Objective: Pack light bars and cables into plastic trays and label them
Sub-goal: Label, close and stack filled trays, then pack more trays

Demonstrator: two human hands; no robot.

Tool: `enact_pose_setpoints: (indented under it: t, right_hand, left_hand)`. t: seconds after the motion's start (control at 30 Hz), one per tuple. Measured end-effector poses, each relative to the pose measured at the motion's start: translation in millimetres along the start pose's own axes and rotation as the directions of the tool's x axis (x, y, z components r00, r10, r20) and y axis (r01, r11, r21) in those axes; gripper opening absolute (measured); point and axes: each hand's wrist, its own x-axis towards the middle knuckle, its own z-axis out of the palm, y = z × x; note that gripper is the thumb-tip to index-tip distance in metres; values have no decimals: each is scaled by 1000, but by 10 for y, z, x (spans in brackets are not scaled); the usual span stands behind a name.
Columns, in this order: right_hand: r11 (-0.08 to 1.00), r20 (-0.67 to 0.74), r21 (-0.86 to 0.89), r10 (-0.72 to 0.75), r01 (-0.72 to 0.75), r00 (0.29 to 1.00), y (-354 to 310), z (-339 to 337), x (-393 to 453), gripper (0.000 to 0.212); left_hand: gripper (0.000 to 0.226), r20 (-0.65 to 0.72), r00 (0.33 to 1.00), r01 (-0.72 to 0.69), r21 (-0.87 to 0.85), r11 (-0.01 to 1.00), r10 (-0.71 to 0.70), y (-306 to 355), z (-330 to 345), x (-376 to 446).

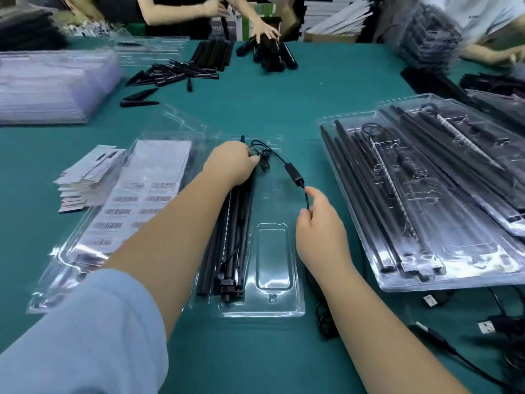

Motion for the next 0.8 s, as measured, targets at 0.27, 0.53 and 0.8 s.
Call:
enact_pose_setpoints:
  t: [0.27,0.53,0.8]
  right_hand:
    - [998,16,-40,-52,53,998,0,20,13,44]
    - [992,74,-79,-95,101,993,-37,9,15,47]
    - [989,108,-102,-96,108,989,-18,44,15,42]
  left_hand:
    - [28,-128,990,47,-57,997,-54,80,205,249]
    - [54,-303,945,-80,163,983,127,97,330,232]
    - [45,-60,986,-149,145,978,159,-81,434,225]
